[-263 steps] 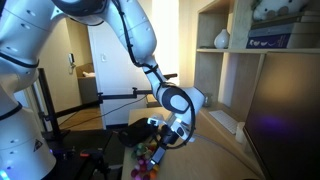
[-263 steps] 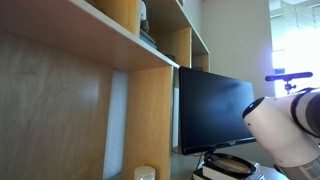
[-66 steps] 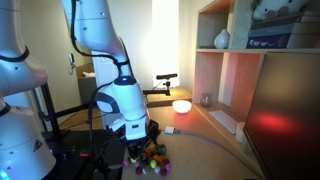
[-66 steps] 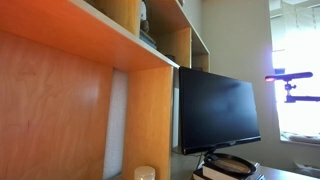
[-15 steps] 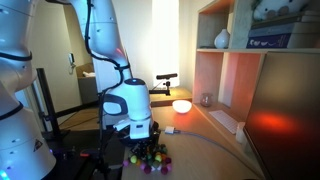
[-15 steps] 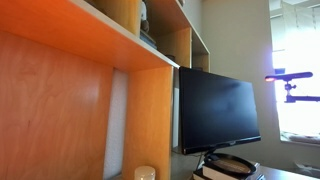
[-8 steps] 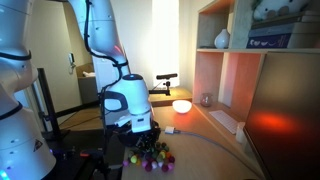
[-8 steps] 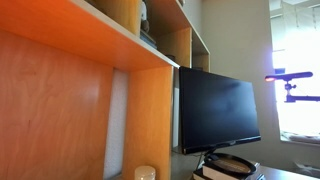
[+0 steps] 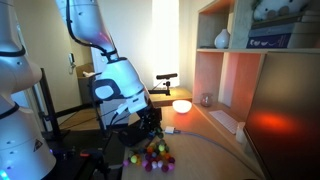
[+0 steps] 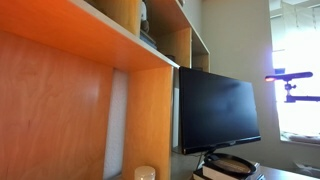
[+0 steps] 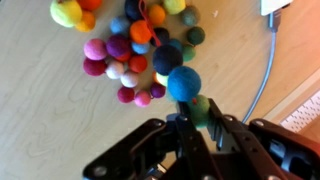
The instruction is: Pick the string of beads and place it over the computer
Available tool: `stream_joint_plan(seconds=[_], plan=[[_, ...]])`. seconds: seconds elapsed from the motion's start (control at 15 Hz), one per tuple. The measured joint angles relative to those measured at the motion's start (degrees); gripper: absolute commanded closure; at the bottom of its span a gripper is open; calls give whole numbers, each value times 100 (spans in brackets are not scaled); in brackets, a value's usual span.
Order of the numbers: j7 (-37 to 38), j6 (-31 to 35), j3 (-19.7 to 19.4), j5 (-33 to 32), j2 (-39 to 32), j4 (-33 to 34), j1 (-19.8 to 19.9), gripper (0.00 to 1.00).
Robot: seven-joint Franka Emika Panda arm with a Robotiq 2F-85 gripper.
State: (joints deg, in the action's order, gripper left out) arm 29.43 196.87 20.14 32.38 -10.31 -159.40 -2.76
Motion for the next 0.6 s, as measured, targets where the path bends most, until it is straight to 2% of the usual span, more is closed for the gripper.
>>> stream_joint_plan(seconds=[0.6], plan=[[-109,0,36,96,932,57,72,95]])
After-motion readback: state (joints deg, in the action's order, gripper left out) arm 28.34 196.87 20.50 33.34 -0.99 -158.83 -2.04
